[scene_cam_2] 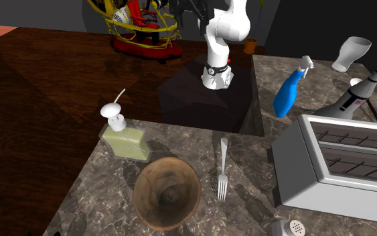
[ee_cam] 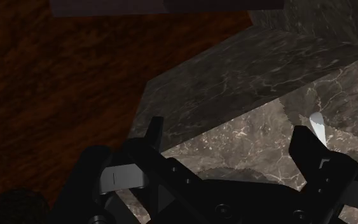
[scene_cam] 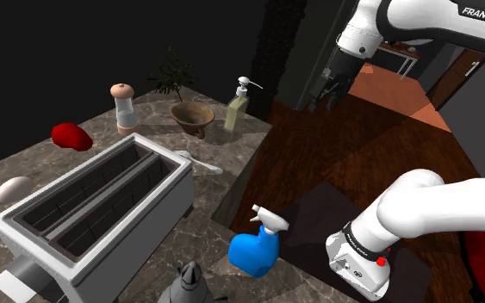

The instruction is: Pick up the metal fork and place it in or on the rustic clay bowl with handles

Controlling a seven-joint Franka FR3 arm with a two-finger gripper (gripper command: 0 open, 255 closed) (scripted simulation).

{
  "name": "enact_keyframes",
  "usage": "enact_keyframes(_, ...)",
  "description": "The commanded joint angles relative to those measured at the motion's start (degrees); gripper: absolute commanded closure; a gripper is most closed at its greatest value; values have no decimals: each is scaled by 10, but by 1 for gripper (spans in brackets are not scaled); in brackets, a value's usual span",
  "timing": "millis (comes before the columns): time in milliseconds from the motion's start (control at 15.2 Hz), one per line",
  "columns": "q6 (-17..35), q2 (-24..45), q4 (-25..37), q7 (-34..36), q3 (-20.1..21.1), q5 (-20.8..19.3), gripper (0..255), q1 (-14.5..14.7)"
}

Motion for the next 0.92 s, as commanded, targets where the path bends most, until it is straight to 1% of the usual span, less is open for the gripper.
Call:
enact_keyframes(0,0,0,0,0,0,0,0,0)
enact_keyframes(396,85,108,10,-18,24,23,0,26)
enact_keyframes(858,168,246,53,-37,54,41,0,53)
